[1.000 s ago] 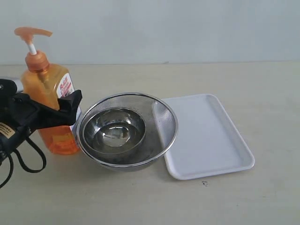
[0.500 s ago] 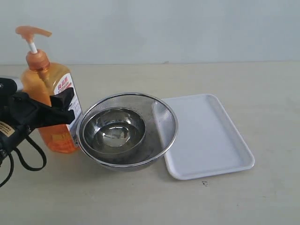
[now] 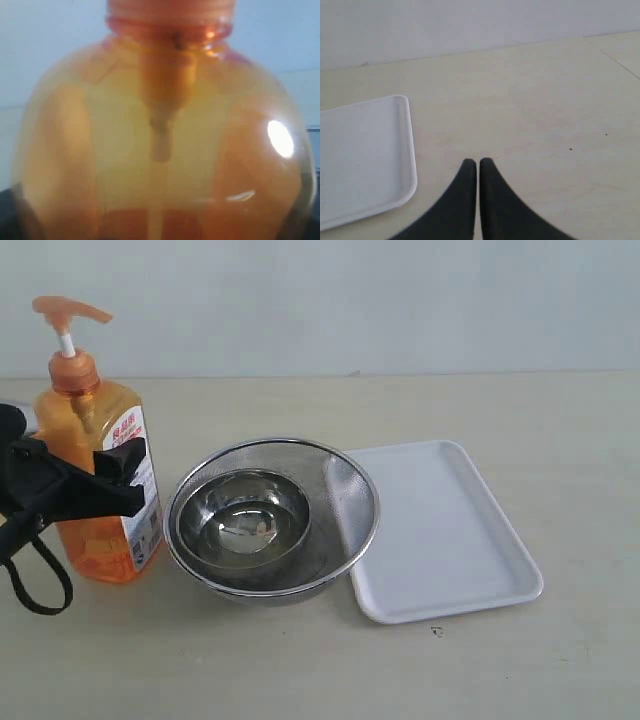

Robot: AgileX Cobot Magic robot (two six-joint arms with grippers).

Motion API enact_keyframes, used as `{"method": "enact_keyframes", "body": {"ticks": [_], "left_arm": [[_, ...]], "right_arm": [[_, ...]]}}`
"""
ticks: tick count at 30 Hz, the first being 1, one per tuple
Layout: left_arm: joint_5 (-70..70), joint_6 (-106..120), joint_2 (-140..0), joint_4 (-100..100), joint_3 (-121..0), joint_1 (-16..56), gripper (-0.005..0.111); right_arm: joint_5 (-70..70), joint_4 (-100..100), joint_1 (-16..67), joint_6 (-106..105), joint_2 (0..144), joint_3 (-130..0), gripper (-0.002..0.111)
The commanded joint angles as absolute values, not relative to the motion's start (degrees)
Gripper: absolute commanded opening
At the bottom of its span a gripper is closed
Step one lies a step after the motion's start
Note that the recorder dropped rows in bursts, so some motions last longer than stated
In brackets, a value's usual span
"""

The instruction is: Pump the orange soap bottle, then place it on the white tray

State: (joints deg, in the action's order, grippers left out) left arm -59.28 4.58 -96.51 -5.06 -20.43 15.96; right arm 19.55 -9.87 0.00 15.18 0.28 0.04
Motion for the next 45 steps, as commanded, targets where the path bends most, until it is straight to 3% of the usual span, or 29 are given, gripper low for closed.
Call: {"method": "enact_keyframes", "body": {"ticks": [1, 21, 45], "left_arm": [[-56.7, 6.8, -89.9, -6.2, -18.1, 16.0, 0.005], [-45.2, 22.3, -83.0, -3.8, -16.1, 16.0, 0.005], [-44.7, 21.1, -83.1, 1.0, -16.1, 16.0, 0.005]], "right_arm": [[19.2, -9.9, -0.2, 15.1, 0.0, 0.0, 0.000], [19.2, -9.9, -0.2, 15.0, 0.0, 0.0, 0.000], [16.5, -11.8, -0.2, 14.3, 0.0, 0.0, 0.000]]}}
